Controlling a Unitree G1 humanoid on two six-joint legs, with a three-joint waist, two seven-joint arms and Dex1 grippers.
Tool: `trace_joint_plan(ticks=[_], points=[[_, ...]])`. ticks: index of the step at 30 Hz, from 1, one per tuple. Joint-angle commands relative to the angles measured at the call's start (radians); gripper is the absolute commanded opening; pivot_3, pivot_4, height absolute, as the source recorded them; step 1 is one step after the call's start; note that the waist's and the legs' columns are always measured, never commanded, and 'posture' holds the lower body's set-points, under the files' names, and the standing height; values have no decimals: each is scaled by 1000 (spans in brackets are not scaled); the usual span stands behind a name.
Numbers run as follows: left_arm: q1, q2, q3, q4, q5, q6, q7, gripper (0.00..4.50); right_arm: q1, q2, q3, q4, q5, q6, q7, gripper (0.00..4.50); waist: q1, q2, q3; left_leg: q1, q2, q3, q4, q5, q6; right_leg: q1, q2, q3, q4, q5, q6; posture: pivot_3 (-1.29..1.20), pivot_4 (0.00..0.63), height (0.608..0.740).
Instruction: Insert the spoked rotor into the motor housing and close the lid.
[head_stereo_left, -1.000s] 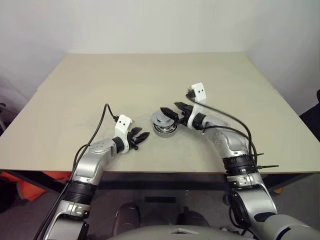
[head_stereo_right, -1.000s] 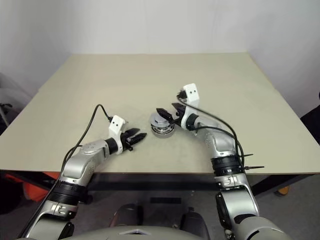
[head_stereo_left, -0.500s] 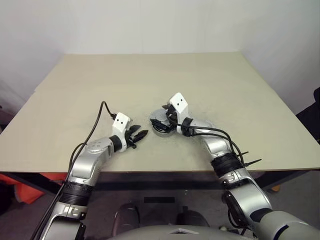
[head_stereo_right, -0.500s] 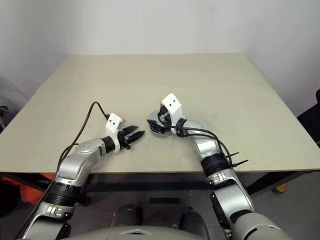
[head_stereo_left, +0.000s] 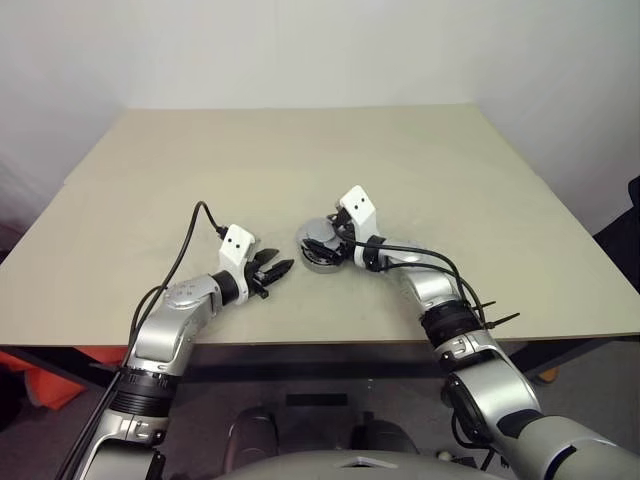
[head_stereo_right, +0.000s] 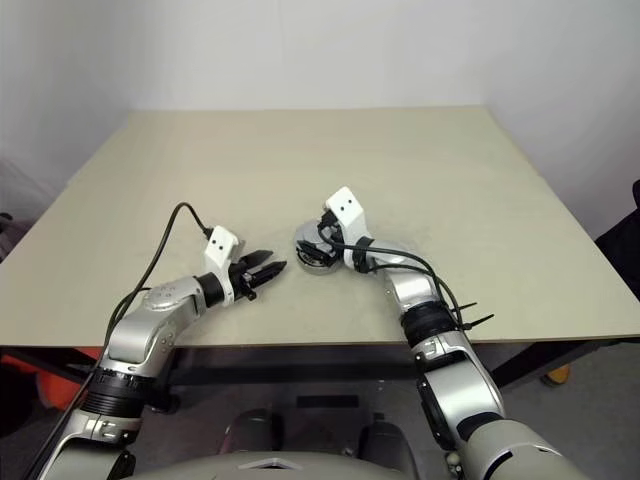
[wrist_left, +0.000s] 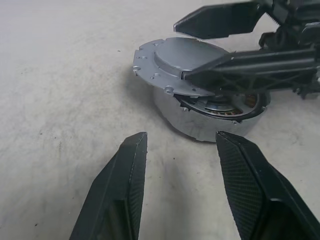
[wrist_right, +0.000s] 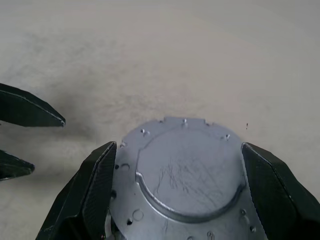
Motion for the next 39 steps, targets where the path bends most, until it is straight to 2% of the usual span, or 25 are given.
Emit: trace_joint_plan(ticks=[1, 7, 10, 12, 13, 20, 26, 33, 39], points=[[-3, 6, 15, -48, -10, -7, 4, 2301, -39, 0, -7, 11, -18, -5, 6, 4488, 0, 0, 0, 0, 0, 0, 0, 0, 0, 0, 0, 0, 0, 0, 0, 0, 0, 740], [-1, 6, 16, -49, -9, -6, 9, 2301, -47, 4, -2, 36, -33, 9, 17, 4488, 0, 0, 0, 2, 0, 0, 0, 0, 0, 2, 0, 0, 0, 0, 0, 0, 0, 740], [-1, 6, 16, -49, -9, -6, 12, 2301, -49, 6, -8, 39, -29, 19, 21, 3937, 0, 0, 0, 3, 0, 1, 0, 0, -1, 2, 0, 0, 0, 0, -1, 0, 0, 740], [-1, 6, 16, -48, -8, -7, 13, 2301, -49, 5, -13, 29, -23, 31, 28, 3252, 0, 0, 0, 3, 0, 1, 0, 0, -1, 2, 0, 0, 0, 0, -1, 0, 0, 740], [-2, 6, 16, -47, -8, -7, 14, 2301, -49, 4, -15, 24, -21, 37, 31, 3066, 0, 0, 0, 3, 0, 1, 0, 0, -1, 2, 0, 0, 0, 0, -1, 0, 0, 740], [-8, 5, 14, -36, -5, -11, 13, 2301, -50, 3, -39, 1, -7, 70, 42, 3072, 0, 0, 0, 3, 0, 1, 0, 0, -1, 3, 0, 0, 0, 0, -1, 0, 0, 740], [-8, 7, 15, -30, -4, -13, 10, 2301, -44, -9, -114, -119, 101, 151, 106, 3072, 1, 0, 0, 3, 0, 1, 0, 0, 0, 2, 0, 0, 0, 0, -1, 0, 0, 740], [-13, 10, 16, -22, -2, -14, 8, 2301, 12, -68, -66, -192, 76, 130, 184, 3072, 4, 0, 0, 2, 0, 1, 0, 0, 0, 2, 0, 0, 0, 0, -1, 0, 0, 740], [-11, 11, 17, -25, -1, -12, 10, 2301, 40, -96, -21, -173, 23, 82, 199, 3072, 1, 0, 0, 2, 0, 1, 0, 0, 0, 1, 0, 0, 0, 0, -1, 0, 0, 740]])
